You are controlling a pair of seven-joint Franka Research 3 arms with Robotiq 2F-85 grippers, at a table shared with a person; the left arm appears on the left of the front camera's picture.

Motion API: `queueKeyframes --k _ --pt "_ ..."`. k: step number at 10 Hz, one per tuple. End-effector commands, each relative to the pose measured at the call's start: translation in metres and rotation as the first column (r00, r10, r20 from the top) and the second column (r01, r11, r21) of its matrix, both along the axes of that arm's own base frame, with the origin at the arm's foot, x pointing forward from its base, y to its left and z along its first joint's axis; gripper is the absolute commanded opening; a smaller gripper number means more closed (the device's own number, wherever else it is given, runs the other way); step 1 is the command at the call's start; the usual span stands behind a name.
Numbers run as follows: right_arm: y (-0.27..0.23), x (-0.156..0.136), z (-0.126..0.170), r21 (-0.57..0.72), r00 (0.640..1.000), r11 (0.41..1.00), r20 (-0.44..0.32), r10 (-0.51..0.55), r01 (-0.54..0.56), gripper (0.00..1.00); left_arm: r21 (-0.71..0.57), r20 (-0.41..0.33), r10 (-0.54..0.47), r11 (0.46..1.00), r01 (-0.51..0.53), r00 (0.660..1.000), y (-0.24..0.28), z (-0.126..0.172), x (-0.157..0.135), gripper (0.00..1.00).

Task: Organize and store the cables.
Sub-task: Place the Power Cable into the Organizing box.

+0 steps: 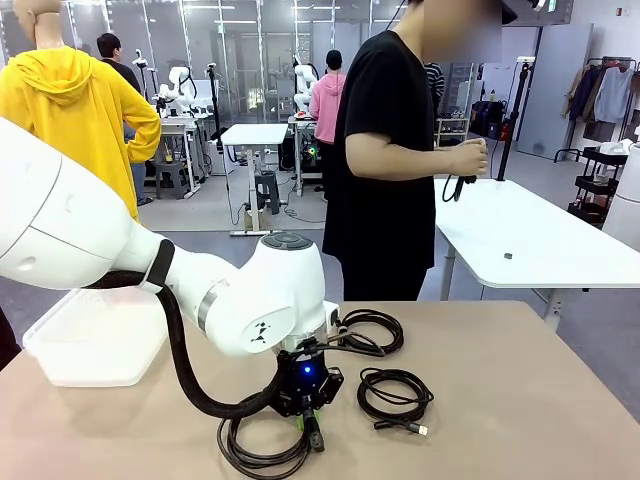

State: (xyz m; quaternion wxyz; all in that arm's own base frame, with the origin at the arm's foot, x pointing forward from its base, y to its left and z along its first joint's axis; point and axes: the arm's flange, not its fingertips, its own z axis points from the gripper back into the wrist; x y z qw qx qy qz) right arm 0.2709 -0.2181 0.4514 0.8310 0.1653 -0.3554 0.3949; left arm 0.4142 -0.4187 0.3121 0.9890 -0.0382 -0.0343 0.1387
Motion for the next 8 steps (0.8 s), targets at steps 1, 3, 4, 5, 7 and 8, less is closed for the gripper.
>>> queueKeyframes --k 1,3,4,5,7,8 --pt "-0.002 0.0 0.0 0.004 1.0 1.0 0.016 0.018 -0.018 1.0 0.011 -0.012 0.03 1.0 -0.029 0.999 -0.01 0.013 -0.005 0.0" --pt "-0.002 0.0 0.0 0.004 1.0 1.0 0.016 0.018 -0.018 1.0 0.001 0.013 0.023 1.0 -0.023 1.0 -0.005 0.029 -0.007 0.0" --pt "-0.002 0.0 0.0 0.004 1.0 1.0 0.016 0.018 -0.018 1.0 0.007 0.014 -0.014 1.0 0.014 1.0 0.0 0.046 -0.008 0.0" --pt "-0.002 0.0 0.0 0.004 1.0 1.0 0.016 0.018 -0.018 1.0 0.017 0.016 -0.102 0.995 0.102 0.995 0.008 0.079 -0.014 0.0" --pt "-0.002 0.0 0.0 0.004 1.0 1.0 0.016 0.018 -0.018 1.0 0.112 0.069 -0.229 0.969 0.221 0.971 0.03 0.148 -0.022 0.05" --pt "-0.002 0.0 0.0 0.004 1.0 1.0 0.016 0.018 -0.018 1.0 0.169 0.077 -0.281 0.949 0.265 0.957 0.037 0.167 -0.023 0.05"
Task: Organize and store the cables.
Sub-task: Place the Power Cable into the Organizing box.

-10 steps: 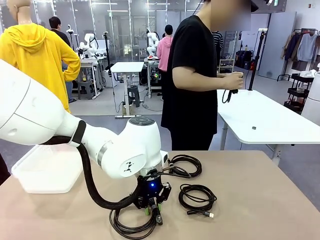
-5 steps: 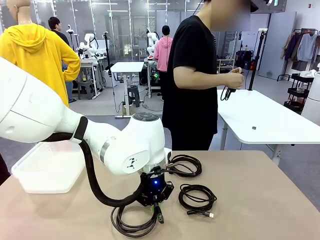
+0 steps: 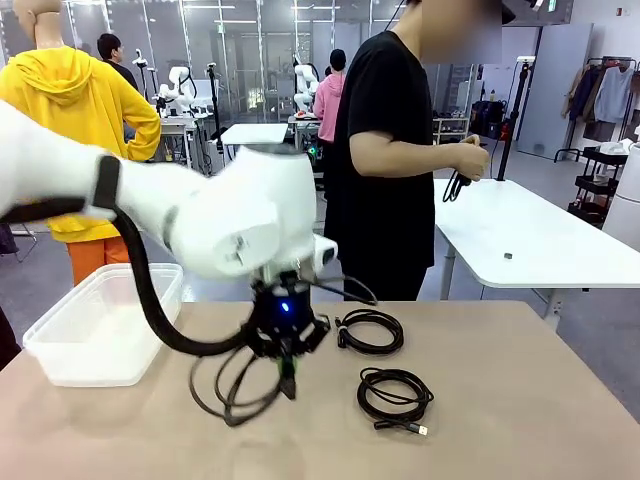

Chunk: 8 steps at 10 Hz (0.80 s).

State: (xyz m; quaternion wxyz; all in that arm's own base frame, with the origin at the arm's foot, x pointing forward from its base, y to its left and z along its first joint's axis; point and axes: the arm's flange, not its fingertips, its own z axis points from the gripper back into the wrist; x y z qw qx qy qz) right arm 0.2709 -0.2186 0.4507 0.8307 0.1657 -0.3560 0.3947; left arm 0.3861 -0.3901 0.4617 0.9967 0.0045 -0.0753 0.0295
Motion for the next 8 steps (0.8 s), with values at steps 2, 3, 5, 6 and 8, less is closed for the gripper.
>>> queueKeyframes --k 2,3,5,6,8 --pt "-0.001 0.0 0.001 0.003 1.0 1.0 0.015 0.018 -0.018 1.0 0.138 0.067 -0.141 0.982 0.131 0.988 0.029 0.048 0.006 0.05" --pt "-0.001 0.0 0.001 0.003 1.0 1.0 0.015 0.018 -0.018 1.0 0.167 0.086 -0.162 0.975 0.146 0.983 0.045 0.061 0.008 0.05" --pt "-0.001 0.0 0.001 0.003 1.0 1.0 0.015 0.018 -0.018 1.0 0.215 0.079 -0.271 0.944 0.249 0.959 0.083 0.081 0.01 0.05" --pt "-0.001 0.0 0.001 0.003 1.0 1.0 0.015 0.018 -0.018 1.0 0.202 0.084 -0.286 0.943 0.265 0.954 0.098 0.087 0.01 0.05" --pt "-0.001 0.0 0.001 0.003 1.0 1.0 0.015 0.018 -0.018 1.0 0.192 0.08 -0.251 0.954 0.232 0.965 0.08 0.083 0.019 0.05"
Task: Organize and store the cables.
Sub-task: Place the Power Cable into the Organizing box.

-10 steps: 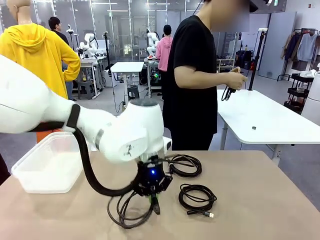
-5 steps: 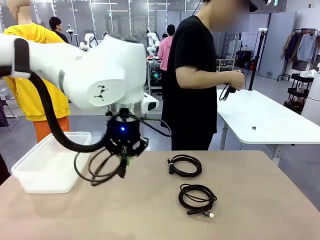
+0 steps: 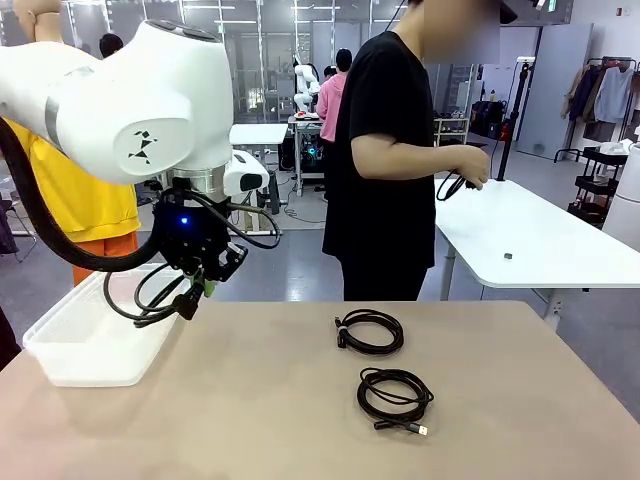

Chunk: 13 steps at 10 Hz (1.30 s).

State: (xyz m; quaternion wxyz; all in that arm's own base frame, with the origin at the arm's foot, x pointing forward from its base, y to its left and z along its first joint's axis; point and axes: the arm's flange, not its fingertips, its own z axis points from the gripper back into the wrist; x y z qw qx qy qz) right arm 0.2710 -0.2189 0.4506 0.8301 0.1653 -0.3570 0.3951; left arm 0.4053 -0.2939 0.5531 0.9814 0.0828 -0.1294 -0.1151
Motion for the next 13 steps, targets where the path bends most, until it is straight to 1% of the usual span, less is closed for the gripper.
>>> queueKeyframes --k 1,4,5,6,7,8,9,11,12,13 --pt "-0.001 0.0 0.001 0.003 1.0 1.0 0.012 0.017 -0.017 1.0 -0.001 0.002 0.031 1.0 -0.031 1.0 -0.016 -0.008 -0.001 0.05" --pt "-0.001 0.0 0.001 0.003 1.0 1.0 0.012 0.017 -0.017 1.0 -0.001 0.002 0.031 1.0 -0.031 1.0 -0.016 -0.008 -0.001 0.05" --pt "-0.001 0.0 0.001 0.003 1.0 1.0 0.012 0.017 -0.017 1.0 0.002 -0.015 0.016 1.0 -0.016 1.0 -0.016 -0.013 -0.004 0.18" --pt "-0.001 0.0 0.001 0.003 1.0 1.0 0.012 0.017 -0.017 1.0 0.058 -0.019 -0.027 0.998 0.029 0.999 0.012 -0.011 0.011 0.18" --pt "-0.001 0.0 0.001 0.003 1.0 1.0 0.012 0.017 -0.017 1.0 0.083 0.01 -0.033 0.996 0.032 0.999 0.045 -0.01 0.026 0.18" --pt "-0.001 0.0 0.001 0.003 1.0 1.0 0.012 0.017 -0.017 1.0 0.069 0.011 -0.018 0.997 0.017 1.0 0.071 -0.011 0.037 0.18" --pt "-0.001 0.0 0.001 0.003 1.0 1.0 0.012 0.017 -0.017 1.0 0.05 0.046 -0.031 0.998 0.028 0.998 0.095 -0.011 0.046 0.18" --pt "-0.001 0.0 0.001 0.003 1.0 1.0 0.012 0.017 -0.017 1.0 0.043 0.113 -0.019 0.999 0.014 0.993 0.133 -0.009 0.07 0.18" --pt "-0.001 0.0 0.001 0.003 1.0 1.0 0.012 0.017 -0.017 1.0 0.01 0.126 0.024 1.0 -0.026 0.992 0.154 -0.008 0.09 0.18" --pt "-0.001 0.0 0.001 0.003 1.0 1.0 0.012 0.017 -0.017 1.0 -0.047 0.128 0.089 0.995 -0.083 0.988 0.169 -0.017 0.115 0.18"
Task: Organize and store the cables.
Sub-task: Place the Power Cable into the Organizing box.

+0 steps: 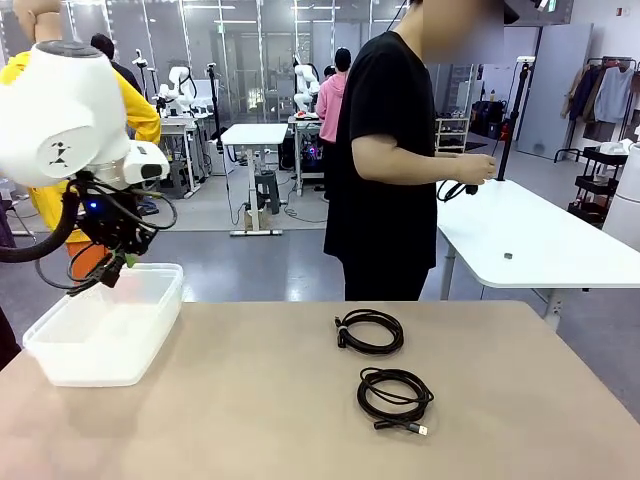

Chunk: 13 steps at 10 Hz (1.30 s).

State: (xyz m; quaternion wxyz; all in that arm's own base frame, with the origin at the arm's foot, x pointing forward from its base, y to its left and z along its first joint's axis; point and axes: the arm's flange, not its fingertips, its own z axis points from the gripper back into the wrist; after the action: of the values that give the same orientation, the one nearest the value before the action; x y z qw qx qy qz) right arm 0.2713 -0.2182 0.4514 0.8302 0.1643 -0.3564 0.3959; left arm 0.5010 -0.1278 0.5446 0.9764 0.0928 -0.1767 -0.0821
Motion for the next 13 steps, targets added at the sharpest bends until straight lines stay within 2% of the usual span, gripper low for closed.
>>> queueKeyframes --k 1,3,6,7,9,11,12,13 --pt "-0.002 -0.001 0.0 0.006 1.0 1.0 0.012 0.017 -0.017 1.0 -0.027 0.039 0.092 0.996 -0.091 0.995 0.011 -0.023 0.039 0.18" --pt "-0.002 -0.001 0.0 0.006 1.0 1.0 0.012 0.017 -0.017 1.0 -0.018 0.043 0.165 0.986 -0.165 0.985 0.024 -0.056 0.07 0.18" --pt "-0.002 -0.001 0.0 0.006 1.0 1.0 0.012 0.017 -0.017 1.0 -0.092 -0.021 0.25 0.964 -0.251 0.968 0.042 -0.102 0.116 0.18" --pt "-0.002 -0.001 0.0 0.006 1.0 1.0 0.012 0.017 -0.017 1.0 -0.049 -0.041 0.277 0.959 -0.279 0.96 0.047 -0.118 0.126 0.18" --pt "-0.002 -0.001 0.0 0.006 1.0 1.0 0.012 0.017 -0.017 1.0 -0.054 -0.112 0.291 0.953 -0.298 0.95 0.051 -0.139 0.131 0.18" --pt "-0.002 -0.001 0.0 0.006 1.0 1.0 0.012 0.017 -0.017 1.0 -0.032 -0.123 0.294 0.953 -0.3 0.948 0.05 -0.142 0.127 0.52" --pt "-0.002 -0.001 0.0 0.006 1.0 1.0 0.012 0.017 -0.017 1.0 -0.036 -0.124 0.294 0.953 -0.3 0.948 0.048 -0.142 0.125 0.81" --pt "-0.002 -0.001 0.0 0.006 1.0 1.0 0.012 0.017 -0.017 1.0 -0.041 -0.118 0.295 0.953 -0.301 0.948 0.046 -0.14 0.123 0.98"
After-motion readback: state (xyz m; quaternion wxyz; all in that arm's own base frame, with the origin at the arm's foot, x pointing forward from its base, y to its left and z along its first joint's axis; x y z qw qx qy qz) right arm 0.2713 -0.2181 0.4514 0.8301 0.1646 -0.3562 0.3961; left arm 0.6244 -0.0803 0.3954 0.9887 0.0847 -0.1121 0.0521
